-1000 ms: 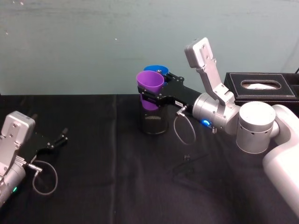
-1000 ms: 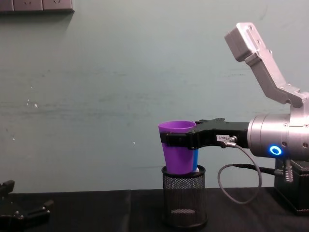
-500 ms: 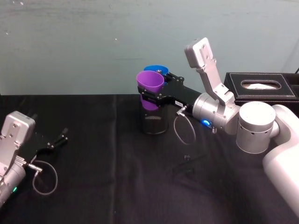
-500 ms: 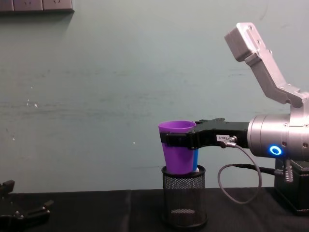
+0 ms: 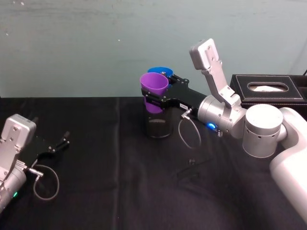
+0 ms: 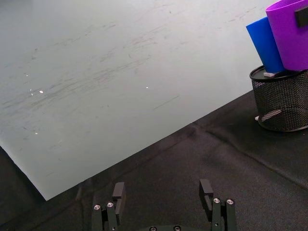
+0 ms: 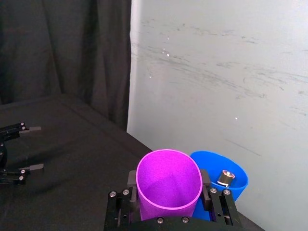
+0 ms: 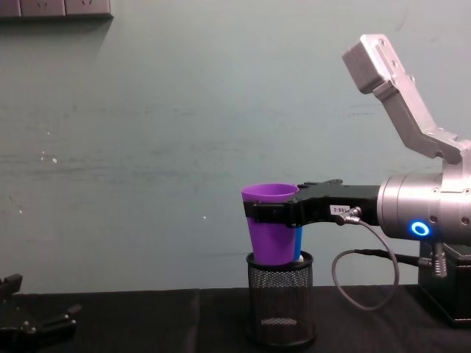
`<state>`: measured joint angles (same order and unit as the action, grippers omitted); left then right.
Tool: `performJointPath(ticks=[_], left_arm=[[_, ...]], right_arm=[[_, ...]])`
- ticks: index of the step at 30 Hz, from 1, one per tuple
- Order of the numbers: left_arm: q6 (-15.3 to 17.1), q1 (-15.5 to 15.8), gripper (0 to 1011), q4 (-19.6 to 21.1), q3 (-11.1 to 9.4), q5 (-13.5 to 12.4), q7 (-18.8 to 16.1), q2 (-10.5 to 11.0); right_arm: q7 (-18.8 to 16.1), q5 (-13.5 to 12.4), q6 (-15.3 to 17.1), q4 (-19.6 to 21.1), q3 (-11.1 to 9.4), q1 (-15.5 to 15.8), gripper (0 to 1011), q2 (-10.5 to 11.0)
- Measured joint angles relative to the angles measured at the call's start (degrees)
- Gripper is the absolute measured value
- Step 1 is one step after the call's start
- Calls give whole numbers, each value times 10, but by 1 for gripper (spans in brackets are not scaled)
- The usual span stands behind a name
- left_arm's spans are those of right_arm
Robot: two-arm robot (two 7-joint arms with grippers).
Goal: Pick up one cup with a gripper and tap it against the other cup.
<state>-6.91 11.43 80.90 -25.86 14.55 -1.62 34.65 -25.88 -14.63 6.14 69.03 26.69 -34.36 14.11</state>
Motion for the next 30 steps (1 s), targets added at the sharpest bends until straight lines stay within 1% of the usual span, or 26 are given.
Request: performJointPath(ticks=[30], left_arm=[[0, 0, 1000, 0, 0, 0, 0, 0]], right_arm=[[0, 0, 0, 0, 0, 0, 739, 0]])
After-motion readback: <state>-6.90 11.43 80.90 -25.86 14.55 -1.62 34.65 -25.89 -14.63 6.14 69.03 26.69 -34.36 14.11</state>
